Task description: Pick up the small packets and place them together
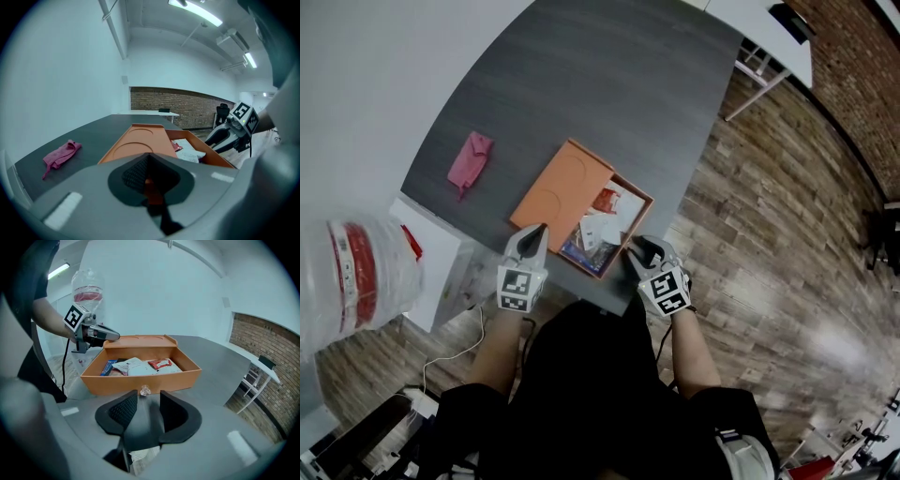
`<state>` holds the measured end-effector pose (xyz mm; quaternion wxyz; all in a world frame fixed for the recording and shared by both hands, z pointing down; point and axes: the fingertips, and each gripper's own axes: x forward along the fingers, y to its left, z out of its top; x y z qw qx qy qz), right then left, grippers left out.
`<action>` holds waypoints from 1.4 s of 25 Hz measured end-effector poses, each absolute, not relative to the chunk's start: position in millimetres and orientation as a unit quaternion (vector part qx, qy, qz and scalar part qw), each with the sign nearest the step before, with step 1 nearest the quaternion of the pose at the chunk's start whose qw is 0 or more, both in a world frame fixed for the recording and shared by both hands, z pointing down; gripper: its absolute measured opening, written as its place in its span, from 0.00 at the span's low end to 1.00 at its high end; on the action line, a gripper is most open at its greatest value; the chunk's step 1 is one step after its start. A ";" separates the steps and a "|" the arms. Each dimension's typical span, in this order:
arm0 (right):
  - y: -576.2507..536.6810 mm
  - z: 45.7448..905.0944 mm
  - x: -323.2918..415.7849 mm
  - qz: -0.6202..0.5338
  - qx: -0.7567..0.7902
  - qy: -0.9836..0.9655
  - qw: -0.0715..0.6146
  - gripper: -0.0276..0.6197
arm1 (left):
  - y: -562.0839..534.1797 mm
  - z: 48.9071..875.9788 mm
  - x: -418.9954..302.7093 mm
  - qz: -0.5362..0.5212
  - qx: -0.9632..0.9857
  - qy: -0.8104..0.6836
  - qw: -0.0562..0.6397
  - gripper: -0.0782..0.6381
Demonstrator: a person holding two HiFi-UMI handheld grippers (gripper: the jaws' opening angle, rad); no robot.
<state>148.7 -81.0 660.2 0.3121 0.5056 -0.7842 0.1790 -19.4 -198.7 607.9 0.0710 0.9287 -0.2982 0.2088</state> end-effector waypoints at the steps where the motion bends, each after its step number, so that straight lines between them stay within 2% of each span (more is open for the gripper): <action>1: -79.7 654.6 152.4 0.174 0.505 -0.785 0.313 0.28 | -198.6 608.1 -19.4 0.209 0.929 -0.298 0.071 0.11; 7: -102.7 608.9 163.8 0.113 0.463 -0.817 0.324 0.28 | -199.3 608.4 -16.3 0.200 0.931 -0.298 0.068 0.11; 12: -121.5 593.8 129.1 0.128 0.396 -0.854 0.314 0.32 | -197.3 607.7 -10.9 0.200 0.930 -0.300 0.069 0.11; 18: -127.5 612.9 99.5 0.080 0.298 -0.857 0.413 0.35 | -194.6 606.3 -6.0 0.195 0.931 -0.300 0.072 0.11; 23: -132.7 626.9 87.1 0.082 0.228 -0.856 0.456 0.42 | -194.4 603.4 -3.3 0.202 0.933 -0.288 0.073 0.11; 35: -120.8 666.2 88.2 0.090 0.114 -0.812 0.566 0.47 | -192.0 601.7 -1.9 0.194 0.937 -0.280 0.076 0.11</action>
